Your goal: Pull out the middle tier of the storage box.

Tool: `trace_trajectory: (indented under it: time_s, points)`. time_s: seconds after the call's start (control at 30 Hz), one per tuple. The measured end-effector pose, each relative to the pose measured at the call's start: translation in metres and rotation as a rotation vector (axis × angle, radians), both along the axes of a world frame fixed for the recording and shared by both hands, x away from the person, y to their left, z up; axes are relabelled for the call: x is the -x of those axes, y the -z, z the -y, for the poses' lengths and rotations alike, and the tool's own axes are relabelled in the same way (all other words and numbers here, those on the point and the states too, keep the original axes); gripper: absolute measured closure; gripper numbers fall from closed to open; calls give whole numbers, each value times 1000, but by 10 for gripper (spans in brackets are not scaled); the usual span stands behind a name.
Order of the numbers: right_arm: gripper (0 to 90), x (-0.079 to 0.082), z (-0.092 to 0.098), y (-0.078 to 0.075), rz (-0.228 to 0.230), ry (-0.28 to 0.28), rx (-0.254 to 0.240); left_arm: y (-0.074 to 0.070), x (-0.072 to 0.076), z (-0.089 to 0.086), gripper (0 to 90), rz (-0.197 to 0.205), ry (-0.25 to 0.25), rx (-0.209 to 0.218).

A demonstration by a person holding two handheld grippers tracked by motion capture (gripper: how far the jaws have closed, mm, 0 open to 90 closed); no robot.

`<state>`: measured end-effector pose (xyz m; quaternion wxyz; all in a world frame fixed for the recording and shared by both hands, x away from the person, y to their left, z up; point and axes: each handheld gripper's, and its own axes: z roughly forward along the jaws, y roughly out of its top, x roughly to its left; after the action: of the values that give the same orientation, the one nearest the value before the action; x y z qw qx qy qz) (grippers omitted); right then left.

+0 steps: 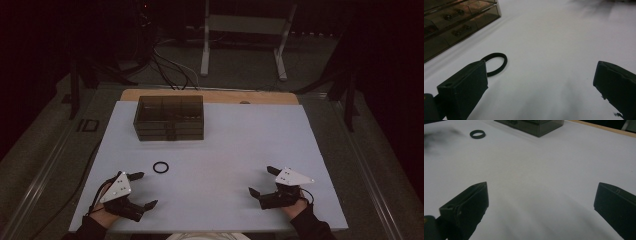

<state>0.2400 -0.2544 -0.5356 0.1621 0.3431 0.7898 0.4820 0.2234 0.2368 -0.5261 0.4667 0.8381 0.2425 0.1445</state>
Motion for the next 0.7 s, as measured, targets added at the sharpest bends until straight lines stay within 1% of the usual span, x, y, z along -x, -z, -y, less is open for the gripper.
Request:
trace_trajectory:
  time_s: [0.07, 0.13, 0.17, 0.23, 0.27, 0.37, 0.43, 0.57, 0.7]
  points:
    - [0, 0, -1, 0, 0, -1, 6, 0, 0, 0, 9, -2, -1, 2]
    - [0, 1, 0, 0, 4, -4, 2, 0, -1, 1, 9, -1, -5, -2]
    - [0, 1, 0, 0, 5, -2, 3, 0, -1, 1, 9, -2, -4, 4]
    - [0, 2, 0, 0, 5, -2, 4, 0, -1, 1, 9, 1, -3, 5]
    - [0, 3, 1, 0, 7, 1, 2, 0, -2, 3, 9, 9, -1, 1]
    - [0, 4, 3, 0, 7, 6, 0, -1, -2, 3, 9, 9, 2, -1]
    - [0, 3, 3, -1, 8, 6, -5, -4, 0, 4, 9, 19, 7, 3]
    - [0, 3, 1, -1, 10, 4, -5, -7, 2, 4, 9, 26, 10, 16]
    - [0, 5, 1, -2, 16, 4, -5, -10, 3, 6, 9, 32, 25, 1]
